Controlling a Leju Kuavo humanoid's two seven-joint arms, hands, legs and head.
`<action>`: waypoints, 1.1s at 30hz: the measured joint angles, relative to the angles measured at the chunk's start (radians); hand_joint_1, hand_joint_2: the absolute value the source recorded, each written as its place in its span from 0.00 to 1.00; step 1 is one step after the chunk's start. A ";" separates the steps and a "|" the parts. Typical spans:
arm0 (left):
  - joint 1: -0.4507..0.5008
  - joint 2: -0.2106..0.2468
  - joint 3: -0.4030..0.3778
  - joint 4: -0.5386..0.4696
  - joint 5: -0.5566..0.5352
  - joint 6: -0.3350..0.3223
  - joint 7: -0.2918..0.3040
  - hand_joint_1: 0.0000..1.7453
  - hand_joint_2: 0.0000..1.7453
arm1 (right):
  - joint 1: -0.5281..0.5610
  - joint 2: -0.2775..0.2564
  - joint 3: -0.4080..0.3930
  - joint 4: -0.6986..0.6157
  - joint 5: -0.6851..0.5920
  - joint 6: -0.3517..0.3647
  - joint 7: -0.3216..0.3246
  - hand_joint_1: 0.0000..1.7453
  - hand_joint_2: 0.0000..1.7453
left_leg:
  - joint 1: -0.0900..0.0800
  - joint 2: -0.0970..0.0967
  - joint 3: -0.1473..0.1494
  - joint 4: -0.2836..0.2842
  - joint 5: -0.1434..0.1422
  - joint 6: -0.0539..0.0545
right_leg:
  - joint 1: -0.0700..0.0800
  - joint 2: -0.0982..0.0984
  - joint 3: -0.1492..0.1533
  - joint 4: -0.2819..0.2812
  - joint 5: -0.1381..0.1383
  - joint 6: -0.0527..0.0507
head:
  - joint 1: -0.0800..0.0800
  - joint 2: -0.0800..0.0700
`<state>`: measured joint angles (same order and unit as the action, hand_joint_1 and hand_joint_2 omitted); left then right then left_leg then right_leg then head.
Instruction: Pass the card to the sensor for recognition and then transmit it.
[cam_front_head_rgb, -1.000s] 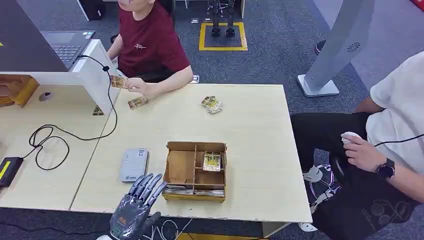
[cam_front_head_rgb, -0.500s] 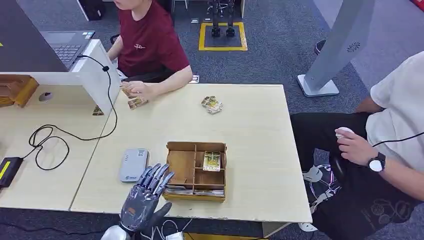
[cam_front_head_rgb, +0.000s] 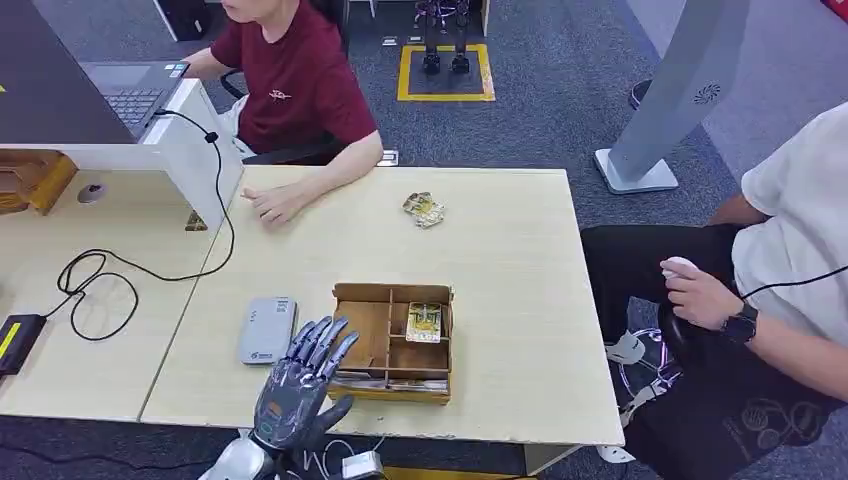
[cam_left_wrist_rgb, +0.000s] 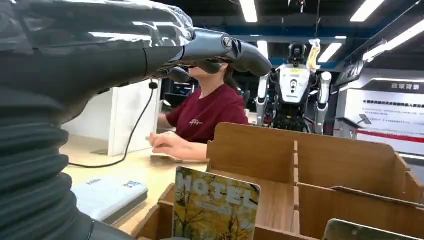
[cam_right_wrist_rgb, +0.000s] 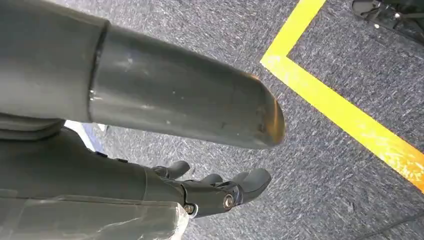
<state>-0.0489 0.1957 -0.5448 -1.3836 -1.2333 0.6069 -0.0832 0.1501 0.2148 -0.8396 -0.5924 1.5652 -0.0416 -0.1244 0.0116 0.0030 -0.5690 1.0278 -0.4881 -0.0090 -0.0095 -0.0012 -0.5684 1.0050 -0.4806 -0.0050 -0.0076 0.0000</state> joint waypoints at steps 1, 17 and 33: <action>-0.004 -0.002 -0.003 0.005 0.000 -0.003 0.000 0.00 1.00 | -0.001 -0.002 0.001 0.003 0.000 -0.001 0.000 0.00 0.00 | 0.000 0.000 0.000 0.000 0.000 0.000 | 0.000 0.000 0.000 0.000 0.000 0.000 | 0.000 0.000; -0.024 -0.018 -0.012 0.089 0.021 -0.022 0.000 1.00 1.00 | -0.011 -0.018 0.012 0.045 0.000 -0.022 -0.002 0.00 0.00 | 0.000 0.000 0.000 0.000 0.000 0.000 | 0.000 0.000 0.000 0.000 0.000 0.000 | 0.000 0.000; -0.029 -0.020 -0.012 0.096 0.057 -0.073 0.006 1.00 1.00 | -0.011 -0.020 0.012 0.051 0.000 -0.022 -0.002 0.00 0.00 | 0.000 0.000 0.000 0.000 0.000 0.000 | 0.000 0.000 0.000 0.000 0.000 0.000 | 0.000 0.000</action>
<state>-0.0780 0.1755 -0.5566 -1.2875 -1.1761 0.5337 -0.0771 0.1390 0.1949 -0.8278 -0.5413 1.5652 -0.0633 -0.1259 0.0117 0.0031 -0.5688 1.0278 -0.4881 -0.0091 -0.0094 -0.0012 -0.5683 1.0050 -0.4805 -0.0051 -0.0076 -0.0004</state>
